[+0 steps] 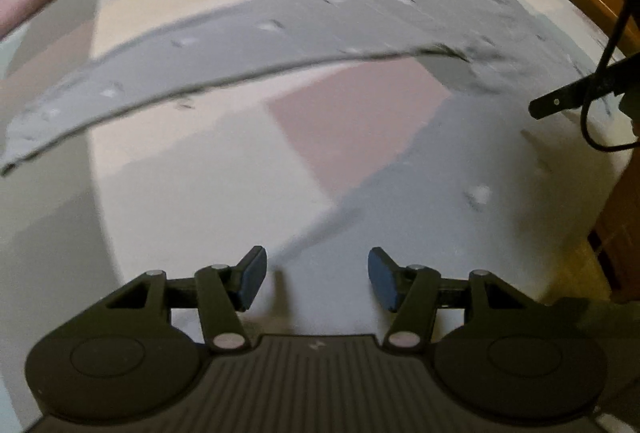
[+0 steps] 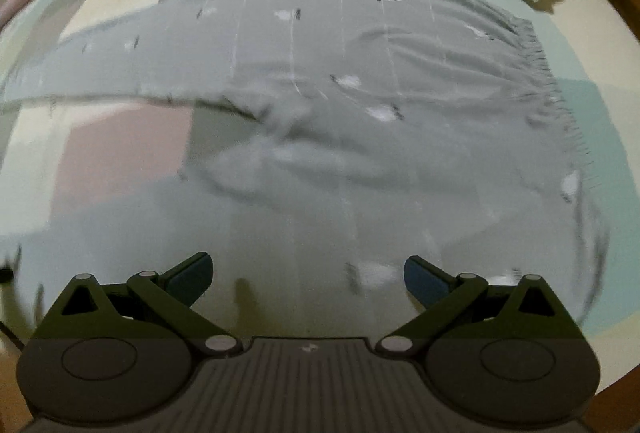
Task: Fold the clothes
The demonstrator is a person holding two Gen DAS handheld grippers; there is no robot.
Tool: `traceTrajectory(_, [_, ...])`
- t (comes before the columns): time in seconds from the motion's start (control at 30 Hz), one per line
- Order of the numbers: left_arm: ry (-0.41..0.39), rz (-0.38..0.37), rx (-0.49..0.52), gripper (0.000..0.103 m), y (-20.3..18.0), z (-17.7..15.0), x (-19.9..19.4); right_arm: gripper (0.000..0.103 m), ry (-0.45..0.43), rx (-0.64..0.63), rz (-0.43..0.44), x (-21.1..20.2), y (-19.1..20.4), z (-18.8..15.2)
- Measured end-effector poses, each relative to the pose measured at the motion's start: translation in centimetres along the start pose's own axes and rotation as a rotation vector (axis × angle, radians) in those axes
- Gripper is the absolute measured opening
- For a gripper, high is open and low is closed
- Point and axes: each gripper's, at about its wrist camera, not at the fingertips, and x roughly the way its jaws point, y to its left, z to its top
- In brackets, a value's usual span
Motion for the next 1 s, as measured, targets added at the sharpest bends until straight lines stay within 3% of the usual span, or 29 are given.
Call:
traceTrajectory(0.17, [-0.053,-0.002,-0.037,0.058,3.1,0.0,0.0,0.103,-0.09,0.046,0.026,-0.2,2.7,3.0])
traceTrajectory(0.37, [-0.073,0.008,-0.07,0.058,4.3,0.8,0.9,0.103,-0.192,-0.075,0.04,2.1,5.1,8.2])
traceTrajectory(0.53, [-0.074,0.048,-0.084,0.058,3.6,2.7,1.9,0.103,-0.135,-0.166,0.142,5.9,6.7,9.2])
traceTrajectory(0.7, [-0.049,0.083,-0.117,0.058,1.9,5.4,2.8,0.103,-0.03,-0.24,0.287,6.4,6.3,9.1])
traceTrajectory(0.83, [-0.041,0.087,-0.118,0.059,-0.3,8.5,3.7,0.103,-0.034,-0.228,0.362,4.5,2.1,11.3])
traceTrajectory(1.0, [-0.047,0.051,-0.107,0.059,-3.5,13.5,5.4,0.103,-0.045,-0.107,0.388,3.2,-7.9,15.0])
